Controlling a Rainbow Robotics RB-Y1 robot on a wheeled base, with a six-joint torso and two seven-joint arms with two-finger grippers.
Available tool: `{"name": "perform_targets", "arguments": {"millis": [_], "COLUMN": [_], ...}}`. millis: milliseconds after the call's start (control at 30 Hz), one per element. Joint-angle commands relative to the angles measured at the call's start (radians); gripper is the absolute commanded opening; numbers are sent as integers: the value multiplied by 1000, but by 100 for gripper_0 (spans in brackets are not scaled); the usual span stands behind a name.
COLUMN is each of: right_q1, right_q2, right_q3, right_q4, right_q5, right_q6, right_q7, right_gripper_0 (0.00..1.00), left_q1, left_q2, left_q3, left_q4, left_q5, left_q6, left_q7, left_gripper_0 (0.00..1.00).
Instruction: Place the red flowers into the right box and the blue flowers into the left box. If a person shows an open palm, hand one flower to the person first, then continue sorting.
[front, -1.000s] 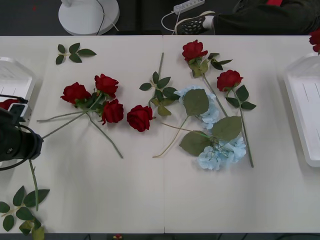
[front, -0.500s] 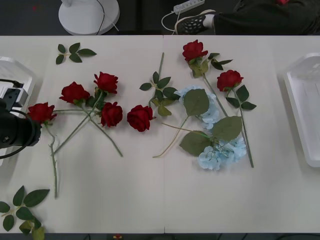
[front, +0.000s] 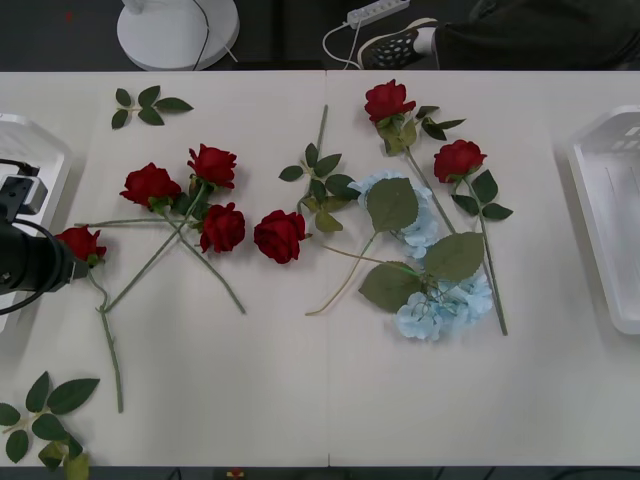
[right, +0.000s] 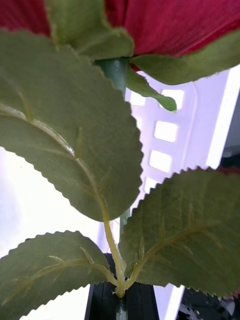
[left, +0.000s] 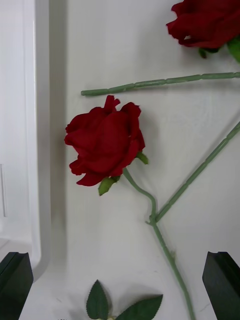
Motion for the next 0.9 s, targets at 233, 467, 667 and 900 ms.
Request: {"name": "perform_targets", "arguments": {"millis": [233, 467, 667, 900], "right_q1": [0, -1, -3, -3], "right_q2": [34, 11, -49, -82], "right_q3": [-8, -24, -76, -131], "right_q4": [55, 33, -88, -269], "right_q5": [35, 2, -123, -281], "right_q6": [-76, -71, 75, 310], "right_q7": [-18, -18, -5, -14], "right_gripper_0": [32, 72, 88, 91], "left_q1": [29, 34, 17, -14], "left_q2": [15, -85, -165, -249], "left_q3": [-71, -74, -74, -83], "left_q4": [110, 205, 285, 354], "left_q5": [180, 177, 177, 154], "left_q6": [-46, -40, -44, -52], "left_q7": [-273, -276, -256, -242], "left_gripper_0": [100, 100, 100, 100]}}
